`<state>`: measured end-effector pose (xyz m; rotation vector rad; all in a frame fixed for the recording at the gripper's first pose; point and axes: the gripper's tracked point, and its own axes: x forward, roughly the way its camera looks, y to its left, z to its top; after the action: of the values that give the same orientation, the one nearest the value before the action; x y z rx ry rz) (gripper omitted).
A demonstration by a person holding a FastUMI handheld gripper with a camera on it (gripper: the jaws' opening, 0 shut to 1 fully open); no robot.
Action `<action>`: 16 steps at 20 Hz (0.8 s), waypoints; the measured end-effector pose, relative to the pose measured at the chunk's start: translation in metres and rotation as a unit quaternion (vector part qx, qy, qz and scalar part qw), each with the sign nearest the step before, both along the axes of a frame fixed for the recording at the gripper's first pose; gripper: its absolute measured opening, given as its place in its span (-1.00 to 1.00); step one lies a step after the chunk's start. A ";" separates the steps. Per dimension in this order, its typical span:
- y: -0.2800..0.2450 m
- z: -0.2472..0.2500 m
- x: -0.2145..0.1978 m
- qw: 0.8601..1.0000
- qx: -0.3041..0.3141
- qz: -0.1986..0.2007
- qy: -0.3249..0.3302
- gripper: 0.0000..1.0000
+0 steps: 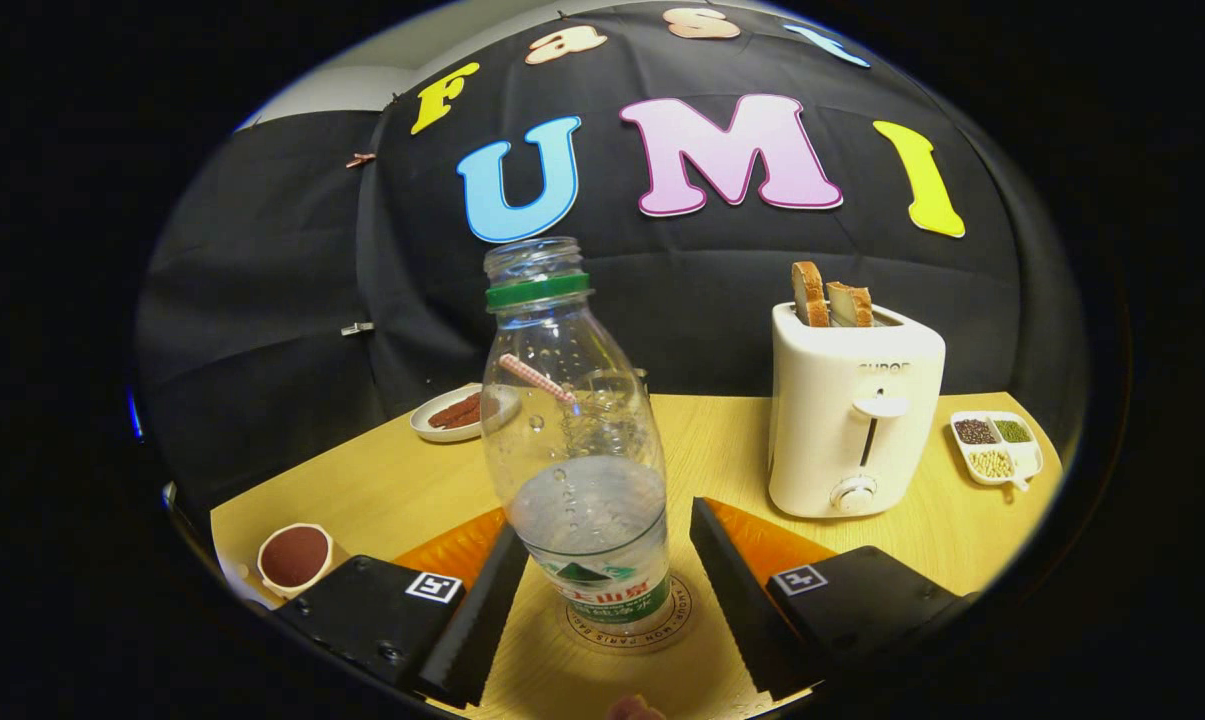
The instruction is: Take the bottle from table, then pour the juice into the cup, finally place the bottle on the coaster
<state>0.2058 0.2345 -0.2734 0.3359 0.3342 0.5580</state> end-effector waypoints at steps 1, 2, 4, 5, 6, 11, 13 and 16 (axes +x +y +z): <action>-0.002 0.002 -0.002 1.000 -0.001 -0.002 -0.001 0.93; -0.004 0.004 -0.004 1.000 0.000 -0.002 -0.001 0.94; -0.004 0.005 -0.009 1.000 0.001 -0.001 -0.002 0.94; -0.005 0.005 -0.013 1.000 -0.003 0.000 -0.001 0.94; -0.007 0.006 -0.016 1.000 -0.006 0.001 -0.002 0.94; -0.020 0.030 -0.038 1.000 -0.017 0.000 -0.020 0.96; -0.027 0.048 -0.049 1.000 -0.014 -0.002 -0.026 0.96; -0.042 0.081 -0.069 0.999 -0.007 -0.012 -0.029 0.96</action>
<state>0.1365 0.1921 -0.1927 0.3087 0.2789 0.5410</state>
